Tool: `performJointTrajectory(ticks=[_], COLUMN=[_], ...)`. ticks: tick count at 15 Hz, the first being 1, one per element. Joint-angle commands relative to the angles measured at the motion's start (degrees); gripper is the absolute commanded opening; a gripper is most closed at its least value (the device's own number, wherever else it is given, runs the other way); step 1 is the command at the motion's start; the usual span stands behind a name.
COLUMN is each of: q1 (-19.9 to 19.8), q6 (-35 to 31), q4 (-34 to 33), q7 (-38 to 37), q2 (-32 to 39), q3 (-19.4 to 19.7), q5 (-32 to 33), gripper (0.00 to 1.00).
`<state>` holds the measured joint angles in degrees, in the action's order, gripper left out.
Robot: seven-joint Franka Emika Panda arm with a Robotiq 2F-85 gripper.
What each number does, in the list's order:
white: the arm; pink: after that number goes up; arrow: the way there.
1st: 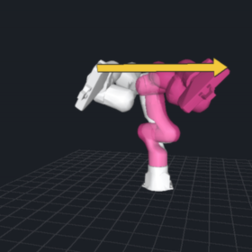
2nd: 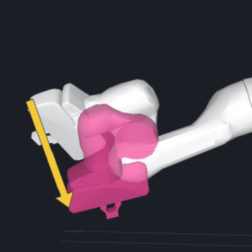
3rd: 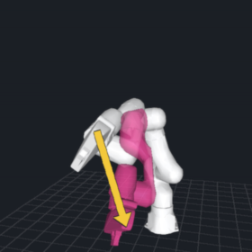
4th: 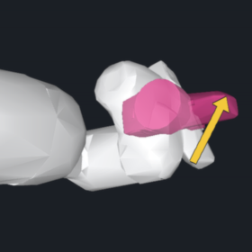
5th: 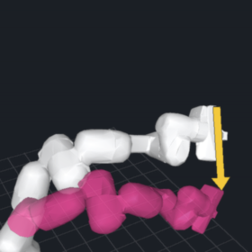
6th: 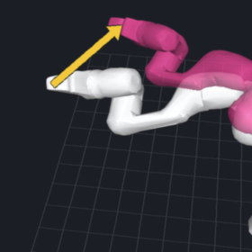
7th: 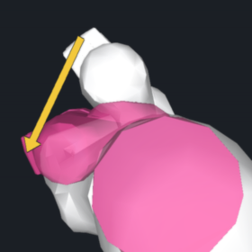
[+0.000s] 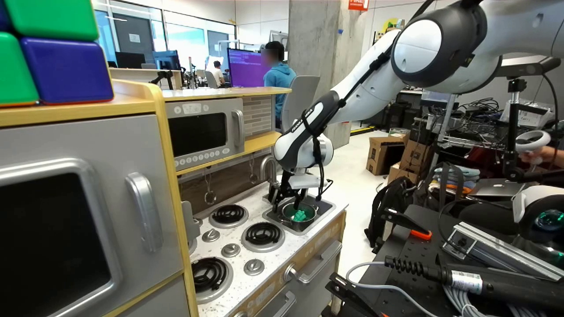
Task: Put the thing on the stove inside the pot in the sink
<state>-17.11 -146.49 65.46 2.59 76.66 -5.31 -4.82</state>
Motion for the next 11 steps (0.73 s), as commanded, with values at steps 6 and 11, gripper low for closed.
performJointTrajectory(ticks=[6, 11], q1=[-3.5, -3.1], q6=[-0.9, 0.2], q4=[26.0, 26.4], q7=[19.5, 21.2], q2=[-19.6, -20.4], q3=[-3.9, -3.7], q5=[-0.2, -0.8], gripper=[1.0, 1.0])
